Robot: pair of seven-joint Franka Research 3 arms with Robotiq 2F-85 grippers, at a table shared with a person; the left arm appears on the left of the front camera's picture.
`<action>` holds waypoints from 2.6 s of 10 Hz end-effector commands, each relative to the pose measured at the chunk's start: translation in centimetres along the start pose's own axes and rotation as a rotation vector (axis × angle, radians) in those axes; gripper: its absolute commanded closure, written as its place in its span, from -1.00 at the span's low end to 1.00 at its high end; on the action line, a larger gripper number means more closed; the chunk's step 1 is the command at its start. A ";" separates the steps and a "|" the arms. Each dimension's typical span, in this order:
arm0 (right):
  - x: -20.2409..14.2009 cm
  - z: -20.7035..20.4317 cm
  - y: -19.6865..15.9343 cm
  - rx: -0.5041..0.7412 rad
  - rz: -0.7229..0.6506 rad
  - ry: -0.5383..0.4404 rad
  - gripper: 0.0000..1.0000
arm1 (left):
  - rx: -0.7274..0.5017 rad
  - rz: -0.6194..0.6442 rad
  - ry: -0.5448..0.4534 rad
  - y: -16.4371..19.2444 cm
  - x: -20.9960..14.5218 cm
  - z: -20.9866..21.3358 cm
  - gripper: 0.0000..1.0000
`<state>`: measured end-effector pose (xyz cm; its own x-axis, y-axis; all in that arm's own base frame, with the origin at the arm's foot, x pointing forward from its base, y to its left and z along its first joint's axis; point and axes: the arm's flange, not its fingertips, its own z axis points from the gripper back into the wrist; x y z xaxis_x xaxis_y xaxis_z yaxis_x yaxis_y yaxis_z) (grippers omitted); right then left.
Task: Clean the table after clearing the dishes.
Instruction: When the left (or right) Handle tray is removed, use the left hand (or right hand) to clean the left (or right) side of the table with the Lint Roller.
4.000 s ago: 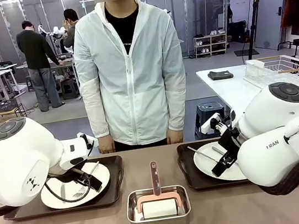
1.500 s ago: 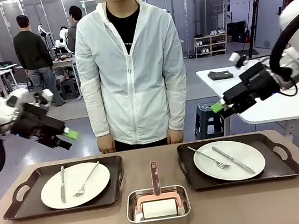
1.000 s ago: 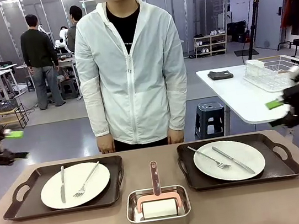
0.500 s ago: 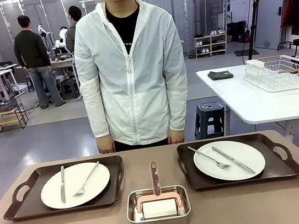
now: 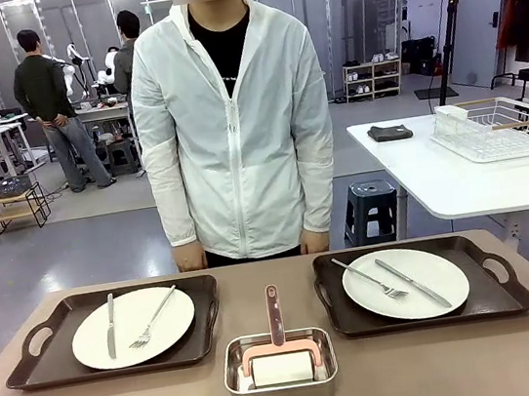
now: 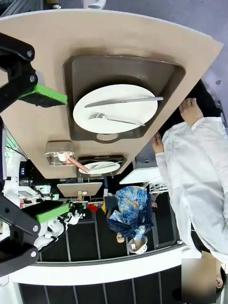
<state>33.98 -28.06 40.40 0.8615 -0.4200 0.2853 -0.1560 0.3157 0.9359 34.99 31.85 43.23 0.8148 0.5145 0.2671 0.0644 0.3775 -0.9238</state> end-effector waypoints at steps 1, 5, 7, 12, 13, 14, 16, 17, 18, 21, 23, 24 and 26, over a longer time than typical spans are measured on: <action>0.5 -0.3 0.1 0.005 0.005 0.007 -1.00 | -0.020 0.002 0.004 0.1 -0.1 -0.3 -1.00; 0.5 -0.3 0.1 0.005 0.005 0.007 -1.00 | -0.020 0.002 0.004 0.1 -0.1 -0.3 -1.00; 0.5 -0.3 0.1 0.005 0.005 0.007 -1.00 | -0.020 0.002 0.004 0.1 -0.1 -0.3 -1.00; 0.5 -0.3 0.1 0.005 0.005 0.007 -1.00 | -0.020 0.002 0.004 0.1 -0.1 -0.3 -1.00; 0.5 -0.3 0.1 0.005 0.005 0.007 -1.00 | -0.020 0.002 0.004 0.1 -0.1 -0.3 -1.00; 0.5 -0.3 0.1 0.005 0.005 0.007 -1.00 | -0.020 0.002 0.004 0.1 -0.1 -0.3 -1.00; 0.5 -0.3 0.1 0.005 0.005 0.007 -1.00 | -0.020 0.002 0.004 0.1 -0.1 -0.3 -1.00; 0.5 -0.3 0.1 0.005 0.005 0.007 -1.00 | -0.020 0.002 0.004 0.1 -0.1 -0.3 -1.00; 0.5 -0.3 0.1 0.005 0.005 0.007 -1.00 | -0.020 0.002 0.004 0.1 -0.1 -0.3 -1.00; 0.5 -0.3 0.1 0.005 0.005 0.007 -1.00 | -0.020 0.002 0.004 0.1 -0.1 -0.3 -1.00; 0.5 -0.3 0.1 0.005 0.005 0.007 -1.00 | -0.020 0.002 0.004 0.1 -0.1 -0.3 -1.00; 0.5 -0.3 0.1 0.005 0.005 0.007 -1.00 | -0.020 0.002 0.004 0.1 -0.1 -0.3 -1.00; 0.5 -0.3 0.1 0.005 0.005 0.007 -1.00 | -0.020 0.002 0.004 0.1 -0.1 -0.3 -1.00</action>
<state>34.27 -27.93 40.28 0.8652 -0.4144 0.2823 -0.1554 0.3137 0.9367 35.21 31.49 42.98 0.8202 0.5089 0.2612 0.0646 0.3714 -0.9262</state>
